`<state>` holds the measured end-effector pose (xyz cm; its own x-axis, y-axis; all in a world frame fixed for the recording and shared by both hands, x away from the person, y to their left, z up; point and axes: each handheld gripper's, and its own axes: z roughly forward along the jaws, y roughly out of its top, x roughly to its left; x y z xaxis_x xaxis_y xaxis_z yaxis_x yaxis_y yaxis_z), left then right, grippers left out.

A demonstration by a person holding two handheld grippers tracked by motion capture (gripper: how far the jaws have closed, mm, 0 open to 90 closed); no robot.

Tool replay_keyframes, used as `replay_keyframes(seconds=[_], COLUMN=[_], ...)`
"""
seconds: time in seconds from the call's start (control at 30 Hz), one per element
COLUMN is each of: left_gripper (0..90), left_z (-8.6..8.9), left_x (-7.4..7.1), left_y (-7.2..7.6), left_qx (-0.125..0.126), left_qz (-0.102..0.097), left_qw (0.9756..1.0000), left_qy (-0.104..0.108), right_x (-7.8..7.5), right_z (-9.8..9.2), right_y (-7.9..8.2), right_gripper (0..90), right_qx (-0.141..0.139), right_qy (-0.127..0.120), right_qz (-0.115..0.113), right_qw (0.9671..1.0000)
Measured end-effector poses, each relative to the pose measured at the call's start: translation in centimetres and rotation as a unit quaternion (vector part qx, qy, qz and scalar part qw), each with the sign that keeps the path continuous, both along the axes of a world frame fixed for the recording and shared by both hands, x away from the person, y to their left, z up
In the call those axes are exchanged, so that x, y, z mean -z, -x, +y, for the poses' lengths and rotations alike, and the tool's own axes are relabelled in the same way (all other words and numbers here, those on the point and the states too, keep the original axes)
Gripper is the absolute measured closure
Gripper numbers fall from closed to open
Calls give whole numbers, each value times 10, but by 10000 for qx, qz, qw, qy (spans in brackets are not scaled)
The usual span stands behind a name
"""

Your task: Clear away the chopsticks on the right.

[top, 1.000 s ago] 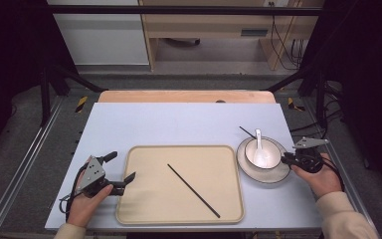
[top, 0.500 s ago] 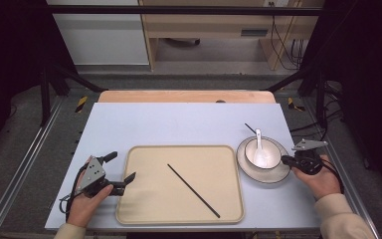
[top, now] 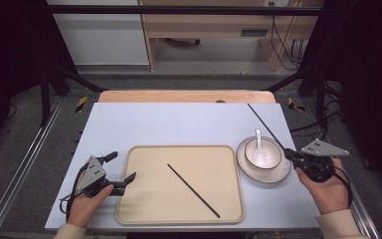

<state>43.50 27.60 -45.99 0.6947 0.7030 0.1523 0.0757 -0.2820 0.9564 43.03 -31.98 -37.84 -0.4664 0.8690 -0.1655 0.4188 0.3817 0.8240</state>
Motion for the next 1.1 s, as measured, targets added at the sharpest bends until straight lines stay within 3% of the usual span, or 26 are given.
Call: replay_keyframes(seconds=[0.07, 0.1, 0.13, 0.2, 0.5, 0.87, 1.1], left_gripper=[49, 49, 49, 49, 49, 49, 49], left_z=[0, 0, 0, 0, 1, 2, 1], left_x=[0, 0, 0, 0, -1, -1, -1], left_y=[0, 0, 0, 0, 0, 0, 0], left_qx=[6, 6, 9, 5, -5, -10, -4], left_qz=[-7, -7, -6, -4, 6, -2, -1], left_qw=[10000, 10000, 10000, 10000, 10000, 10000, 10000], left_qy=[-3, -3, 4, 11, 8, 7, 8], right_x=[-6, -6, -6, -5, 21, 51, 59], right_z=[24, 24, 39, 47, 106, 150, 159], right_y=[10, 10, 14, 15, 23, 24, 27], right_gripper=[855, 855, 854, 854, 855, 854, 854], right_qx=[-323, -323, -544, -637, -1235, -1480, -1516], right_qy=[-76, -76, -36, -8, 182, 151, 114], right_qz=[32, 32, 68, 110, 528, 1067, 1252], right_qw=[9994, 9994, 9985, 9979, 9908, 9831, 9804])
